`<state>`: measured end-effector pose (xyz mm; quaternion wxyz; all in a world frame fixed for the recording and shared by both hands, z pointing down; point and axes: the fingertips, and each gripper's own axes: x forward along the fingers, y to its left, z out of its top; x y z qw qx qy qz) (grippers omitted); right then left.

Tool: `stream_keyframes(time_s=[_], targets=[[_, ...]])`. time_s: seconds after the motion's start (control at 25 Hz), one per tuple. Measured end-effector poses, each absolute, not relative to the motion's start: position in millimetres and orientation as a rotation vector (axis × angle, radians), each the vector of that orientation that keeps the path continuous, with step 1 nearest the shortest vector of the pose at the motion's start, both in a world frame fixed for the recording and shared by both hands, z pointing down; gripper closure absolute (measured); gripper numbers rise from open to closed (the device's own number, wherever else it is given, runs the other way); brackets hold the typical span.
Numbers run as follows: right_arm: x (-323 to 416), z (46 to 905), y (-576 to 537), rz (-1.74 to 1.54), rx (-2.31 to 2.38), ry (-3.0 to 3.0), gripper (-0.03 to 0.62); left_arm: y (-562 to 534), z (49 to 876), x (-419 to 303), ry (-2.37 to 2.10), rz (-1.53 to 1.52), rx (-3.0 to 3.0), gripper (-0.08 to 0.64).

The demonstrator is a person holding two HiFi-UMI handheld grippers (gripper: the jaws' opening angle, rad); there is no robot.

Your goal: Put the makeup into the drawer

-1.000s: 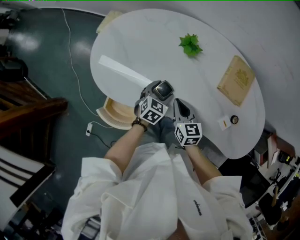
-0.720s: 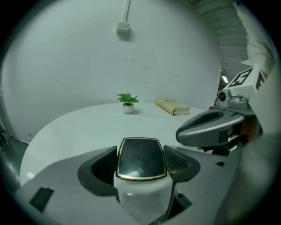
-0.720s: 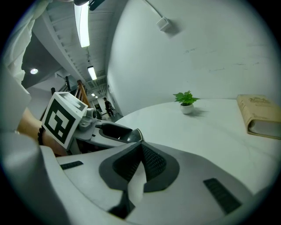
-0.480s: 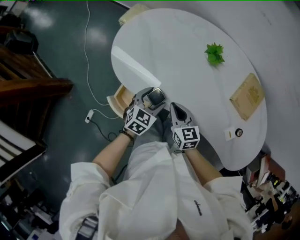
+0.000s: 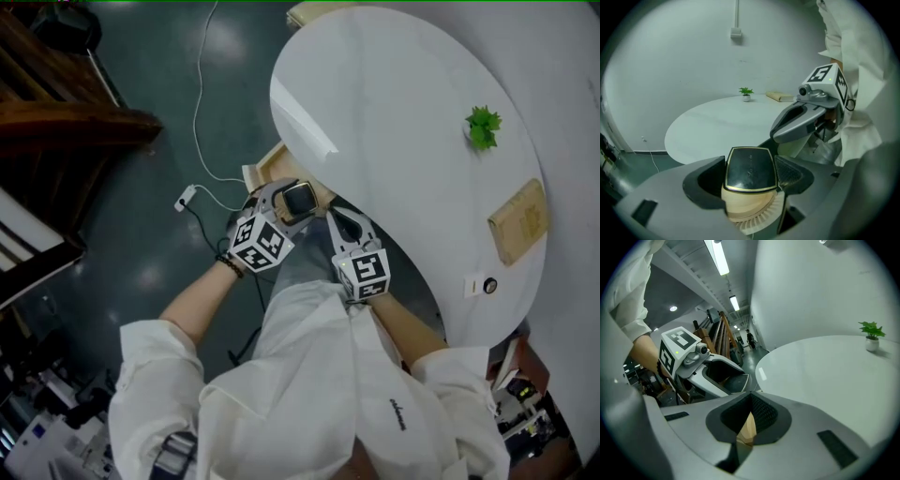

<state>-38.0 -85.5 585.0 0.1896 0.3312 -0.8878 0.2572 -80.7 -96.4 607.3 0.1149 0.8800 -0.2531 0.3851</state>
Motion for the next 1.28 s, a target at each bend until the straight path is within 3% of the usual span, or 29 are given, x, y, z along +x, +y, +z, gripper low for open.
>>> stream_keyframes(time_s=[0.76,1.28], targets=[[-63,674,-82,0.753,0.922,-2.358,0.575,-61,717,-89,0.378,1.65,2.814,0.218],[-76,719,-75,0.787,0.943,-2.286,0.575,-56,772,-91,0.719,1.771,2.77,0.218]])
